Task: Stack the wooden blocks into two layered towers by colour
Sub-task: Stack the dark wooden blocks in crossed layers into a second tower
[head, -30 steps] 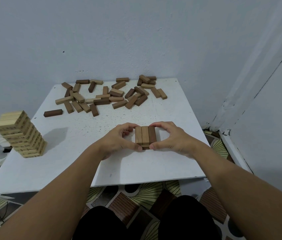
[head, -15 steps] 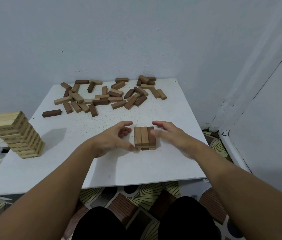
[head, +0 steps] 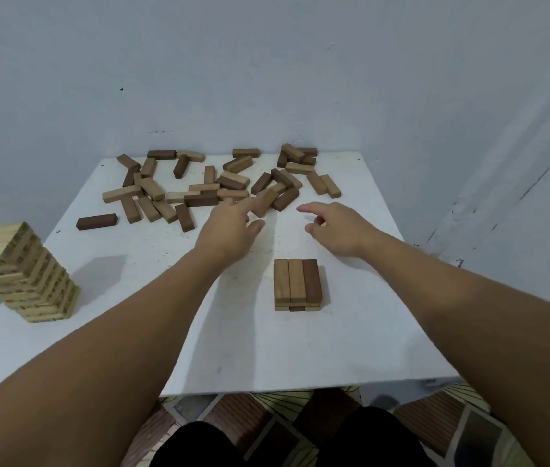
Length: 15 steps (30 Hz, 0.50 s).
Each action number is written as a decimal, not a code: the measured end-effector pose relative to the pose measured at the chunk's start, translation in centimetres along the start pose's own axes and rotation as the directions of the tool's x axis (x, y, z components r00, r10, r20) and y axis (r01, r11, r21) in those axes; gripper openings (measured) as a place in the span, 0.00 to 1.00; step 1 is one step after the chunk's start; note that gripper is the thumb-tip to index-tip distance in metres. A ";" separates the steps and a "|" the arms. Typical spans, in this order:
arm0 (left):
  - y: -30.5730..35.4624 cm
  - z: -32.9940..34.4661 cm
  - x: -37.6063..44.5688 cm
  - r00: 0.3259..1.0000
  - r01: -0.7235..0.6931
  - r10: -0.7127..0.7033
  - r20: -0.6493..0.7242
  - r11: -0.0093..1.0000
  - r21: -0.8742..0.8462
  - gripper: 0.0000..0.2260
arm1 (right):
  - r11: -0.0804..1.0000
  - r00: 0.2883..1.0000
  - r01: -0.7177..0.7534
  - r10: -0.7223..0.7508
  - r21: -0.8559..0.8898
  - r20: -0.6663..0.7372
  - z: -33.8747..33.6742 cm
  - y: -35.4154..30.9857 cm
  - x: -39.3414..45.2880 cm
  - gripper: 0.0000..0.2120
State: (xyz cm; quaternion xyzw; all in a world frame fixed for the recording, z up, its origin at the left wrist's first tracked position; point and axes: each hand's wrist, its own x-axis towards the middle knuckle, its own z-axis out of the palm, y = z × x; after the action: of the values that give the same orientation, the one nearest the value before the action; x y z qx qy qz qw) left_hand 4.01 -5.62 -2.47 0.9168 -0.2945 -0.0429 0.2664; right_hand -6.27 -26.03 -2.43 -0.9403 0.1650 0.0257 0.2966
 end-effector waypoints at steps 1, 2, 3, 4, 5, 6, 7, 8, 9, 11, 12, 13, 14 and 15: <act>-0.3 0.3 0.7 1.000 0.002 -0.002 0.006 0.999 0.033 0.22 | 0.999 1.000 0.015 -0.015 -0.039 0.014 -0.1 -0.1 0.9 0.21; -0.4 0.6 1.2 1.000 0.005 -0.006 0.012 0.998 0.057 0.23 | 0.997 0.999 0.028 -0.026 -0.070 0.024 -0.2 -0.2 1.7 0.23; -0.7 1.0 1.7 1.000 0.004 -0.005 0.014 0.997 0.074 0.23 | 0.994 0.999 0.040 -0.037 -0.099 0.032 -0.2 -0.4 2.4 0.24; -1.0 1.4 2.0 1.000 -0.008 0.008 0.004 0.997 0.080 0.23 | 0.991 0.998 0.050 -0.045 -0.125 0.039 -0.1 -0.5 3.2 0.26; -1.3 1.8 2.2 0.999 -0.032 0.033 -0.014 0.997 0.068 0.23 | 0.987 0.998 0.057 -0.050 -0.150 0.048 0.0 -0.6 3.8 0.27; -1.7 2.3 2.2 0.997 -0.061 0.063 -0.034 0.997 0.039 0.23 | 0.982 0.997 0.062 -0.053 -0.178 0.055 0.2 -0.8 4.3 0.28; -2.1 2.8 2.1 0.995 -0.084 0.084 -0.046 0.996 0.004 0.22 | 0.975 0.997 0.065 -0.054 -0.211 0.060 0.5 -0.8 4.7 0.29; -2.5 3.3 2.0 0.993 -0.102 0.101 -0.058 0.995 -0.020 0.22 | 0.967 0.997 0.067 -0.054 -0.245 0.061 0.7 -0.9 5.1 0.29; -2.8 3.8 1.9 0.989 -0.125 0.122 -0.084 0.992 -0.031 0.21 | 0.960 0.997 0.066 -0.052 -0.272 0.059 0.9 -1.0 5.3 0.28; -3.1 4.5 1.9 0.973 -0.171 0.161 -0.164 0.984 -0.049 0.19 | 0.955 0.998 0.065 -0.058 -0.291 0.033 1.4 -1.0 5.5 0.26; -3.1 4.6 2.0 0.963 -0.189 0.171 -0.207 0.979 -0.071 0.17 | 0.957 0.997 0.070 -0.071 -0.283 0.008 1.5 -1.0 5.6 0.25; -3.1 4.6 2.0 0.953 -0.204 0.176 -0.245 0.975 -0.093 0.15 | 0.961 0.996 0.079 -0.087 -0.265 -0.021 1.7 -1.0 5.5 0.23; -3.1 4.6 2.0 0.943 -0.219 0.180 -0.279 0.969 -0.114 0.13 | 0.967 0.993 0.092 -0.106 -0.238 -0.049 1.8 -1.0 5.5 0.21; -3.1 4.5 2.0 0.938 -0.225 0.177 -0.299 0.965 -0.133 0.12 | 0.974 0.990 0.105 -0.122 -0.201 -0.073 2.0 -1.0 5.5 0.19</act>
State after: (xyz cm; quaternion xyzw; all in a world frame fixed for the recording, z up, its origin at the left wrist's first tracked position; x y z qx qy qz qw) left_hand 6.16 -6.69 -7.75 0.8531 -0.3407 0.0927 0.3841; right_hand -0.70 -25.75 -4.36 -0.9731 0.1201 -0.0152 0.1960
